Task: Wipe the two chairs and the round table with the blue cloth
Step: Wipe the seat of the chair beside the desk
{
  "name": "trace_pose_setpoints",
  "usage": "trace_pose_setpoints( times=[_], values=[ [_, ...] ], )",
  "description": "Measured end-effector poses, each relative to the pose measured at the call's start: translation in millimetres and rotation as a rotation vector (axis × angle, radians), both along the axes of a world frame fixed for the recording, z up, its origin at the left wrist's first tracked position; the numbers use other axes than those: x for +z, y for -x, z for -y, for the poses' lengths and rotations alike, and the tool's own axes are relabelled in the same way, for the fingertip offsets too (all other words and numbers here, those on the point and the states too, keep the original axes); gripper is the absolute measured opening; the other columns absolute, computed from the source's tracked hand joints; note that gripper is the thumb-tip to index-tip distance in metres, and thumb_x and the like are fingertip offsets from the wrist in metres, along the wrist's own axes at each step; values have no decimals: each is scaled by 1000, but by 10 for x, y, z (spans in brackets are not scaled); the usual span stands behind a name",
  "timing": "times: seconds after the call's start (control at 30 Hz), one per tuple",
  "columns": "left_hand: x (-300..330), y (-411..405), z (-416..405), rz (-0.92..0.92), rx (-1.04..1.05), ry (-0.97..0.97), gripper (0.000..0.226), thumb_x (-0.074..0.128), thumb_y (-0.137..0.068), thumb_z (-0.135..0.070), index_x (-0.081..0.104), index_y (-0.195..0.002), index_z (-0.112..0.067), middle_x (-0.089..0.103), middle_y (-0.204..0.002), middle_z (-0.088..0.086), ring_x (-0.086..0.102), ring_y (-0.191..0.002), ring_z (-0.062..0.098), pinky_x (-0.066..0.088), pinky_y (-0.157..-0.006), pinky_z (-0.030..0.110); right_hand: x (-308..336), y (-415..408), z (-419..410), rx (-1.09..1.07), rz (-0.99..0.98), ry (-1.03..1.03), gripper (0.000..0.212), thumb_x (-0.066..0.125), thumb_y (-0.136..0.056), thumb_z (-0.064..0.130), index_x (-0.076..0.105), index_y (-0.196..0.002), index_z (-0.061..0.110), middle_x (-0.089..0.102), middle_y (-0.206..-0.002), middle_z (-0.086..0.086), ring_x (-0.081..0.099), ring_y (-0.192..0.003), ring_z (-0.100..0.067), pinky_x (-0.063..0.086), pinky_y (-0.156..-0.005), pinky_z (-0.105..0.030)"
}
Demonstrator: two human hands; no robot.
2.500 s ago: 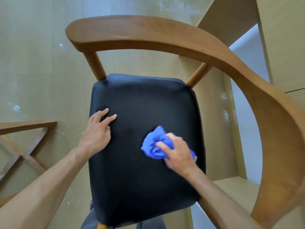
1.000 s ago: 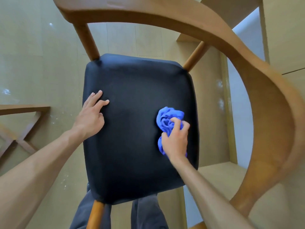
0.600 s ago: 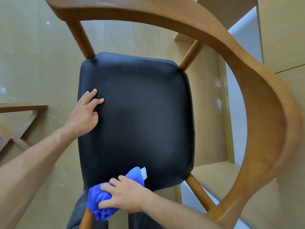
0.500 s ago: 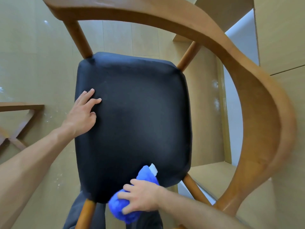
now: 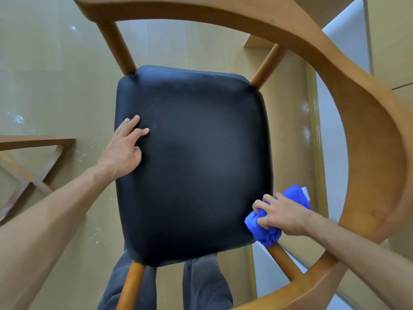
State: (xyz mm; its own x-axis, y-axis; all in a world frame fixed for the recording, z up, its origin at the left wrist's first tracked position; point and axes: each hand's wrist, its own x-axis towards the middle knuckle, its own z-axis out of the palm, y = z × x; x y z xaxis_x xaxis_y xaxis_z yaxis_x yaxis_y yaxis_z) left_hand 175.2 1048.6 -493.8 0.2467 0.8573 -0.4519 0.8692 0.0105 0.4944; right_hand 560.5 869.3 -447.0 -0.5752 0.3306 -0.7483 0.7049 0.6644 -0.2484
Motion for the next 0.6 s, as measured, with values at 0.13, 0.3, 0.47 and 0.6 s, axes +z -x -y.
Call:
trace_pose_setpoints(
  times=[0.13, 0.3, 0.47, 0.6],
  values=[
    [44, -55, 16, 0, 24, 9, 60, 37, -88, 8, 44, -142, -17, 11, -161, -6, 1, -149, 13, 5, -116, 22, 41, -278, -248, -336, 142, -226, 32, 50, -73, 3, 45, -90, 31, 35, -127, 3, 40, -99, -24, 28, -72, -33],
    [115, -15, -47, 13, 1, 39, 64, 33, -86, 12, 46, -142, -18, 14, -161, -5, 4, -149, 14, 7, -119, 25, -90, 141, -499, -1709, -82, -510, 39, 59, -77, 5, 52, -111, 23, 37, -122, -6, 47, -90, -24, 37, -80, -29],
    [79, 47, -67, 32, -6, 32, 68, 32, -85, 14, 47, -141, -21, 15, -161, -7, 5, -148, 12, 8, -116, 21, -321, 1691, -402, -1660, -287, -643, 36, 67, -70, 2, 56, -103, 14, 40, -124, -15, 50, -97, -34, 48, -75, -36],
    [33, 54, -46, 48, -12, 21, 69, 33, -84, 16, 46, -141, -20, 14, -161, -7, 5, -149, 12, 10, -115, 21, -276, 2497, -23, -1157, -351, -499, 36, 75, -56, 6, 63, -88, 15, 57, -112, -18, 55, -77, -32, 51, -59, -36]
  ],
)
